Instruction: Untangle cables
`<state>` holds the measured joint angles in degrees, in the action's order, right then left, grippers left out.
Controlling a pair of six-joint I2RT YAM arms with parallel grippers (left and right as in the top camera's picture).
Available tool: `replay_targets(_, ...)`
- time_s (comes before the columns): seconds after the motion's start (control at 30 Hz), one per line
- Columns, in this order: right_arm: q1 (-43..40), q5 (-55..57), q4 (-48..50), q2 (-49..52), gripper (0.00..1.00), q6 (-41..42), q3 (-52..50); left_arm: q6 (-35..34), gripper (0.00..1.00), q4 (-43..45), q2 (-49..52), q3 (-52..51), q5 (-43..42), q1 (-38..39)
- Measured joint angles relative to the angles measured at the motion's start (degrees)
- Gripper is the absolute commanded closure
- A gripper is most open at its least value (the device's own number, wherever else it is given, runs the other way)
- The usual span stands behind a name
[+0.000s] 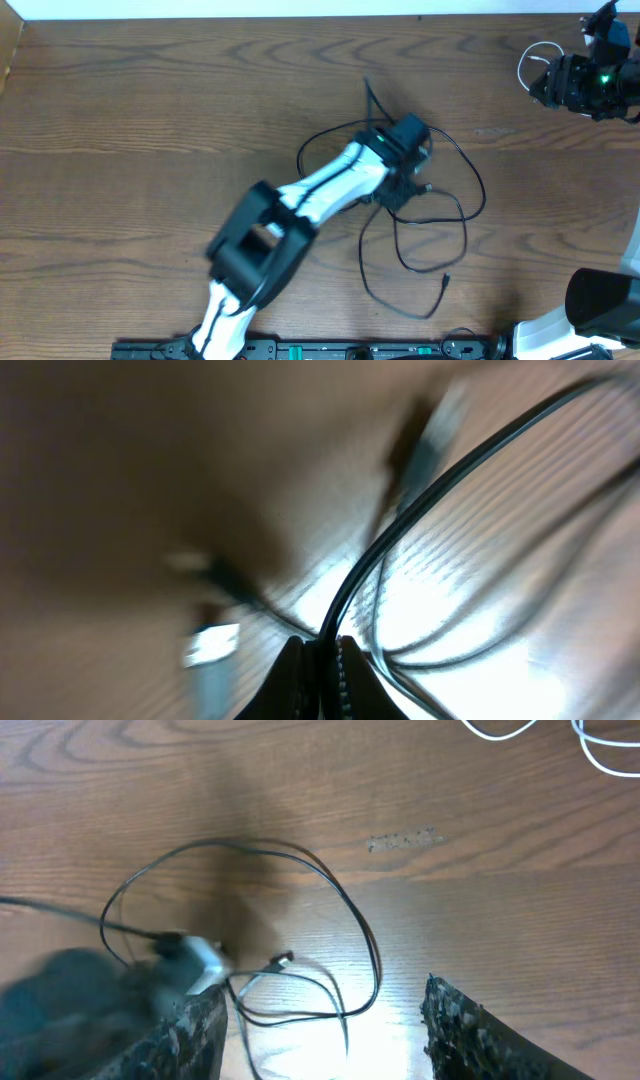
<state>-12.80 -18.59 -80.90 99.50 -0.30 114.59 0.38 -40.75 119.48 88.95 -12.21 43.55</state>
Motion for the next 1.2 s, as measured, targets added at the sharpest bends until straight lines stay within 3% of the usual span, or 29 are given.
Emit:
replay_targets(0.27,0.0,-0.76,-0.76,0.0,0.36,-1.01,0.0,-0.61,0.93,7.34,-29.53,1.42,-3.76,-2.23)
replay_targets(0.43,0.0,-7.28,-0.92,0.0,0.29,-5.68,0.0,-0.66,0.92,9.49,-39.98,1.88,-6.95,-2.05)
replay_targets(0.7,0.0,-26.38,-3.15,0.0,0.18,-20.41,0.0,-2.64,0.92,12.96,-44.33,1.88,-8.04,-4.66)
replay_targets(0.9,0.22,-42.25,-10.03,0.0,0.1,-38.73,0.0,-5.35,0.93,13.03,-45.18,1.88,-10.36,-10.43)
replay_targets(1.03,1.75,-46.99,-12.92,0.0,0.1,-48.59,0.0,-7.04,0.93,13.29,-45.18,1.88,-14.95,-14.4)
replay_targets(1.13,5.29,-48.65,-13.6,0.0,0.01,-54.84,0.0,-7.8,0.93,13.64,-45.18,1.88,-20.0,-16.22)
replay_targets(1.2,8.7,-49.05,-12.02,0.0,0.01,-57.86,0.0,-7.96,0.93,13.68,-45.18,1.88,-23.23,-16.48)
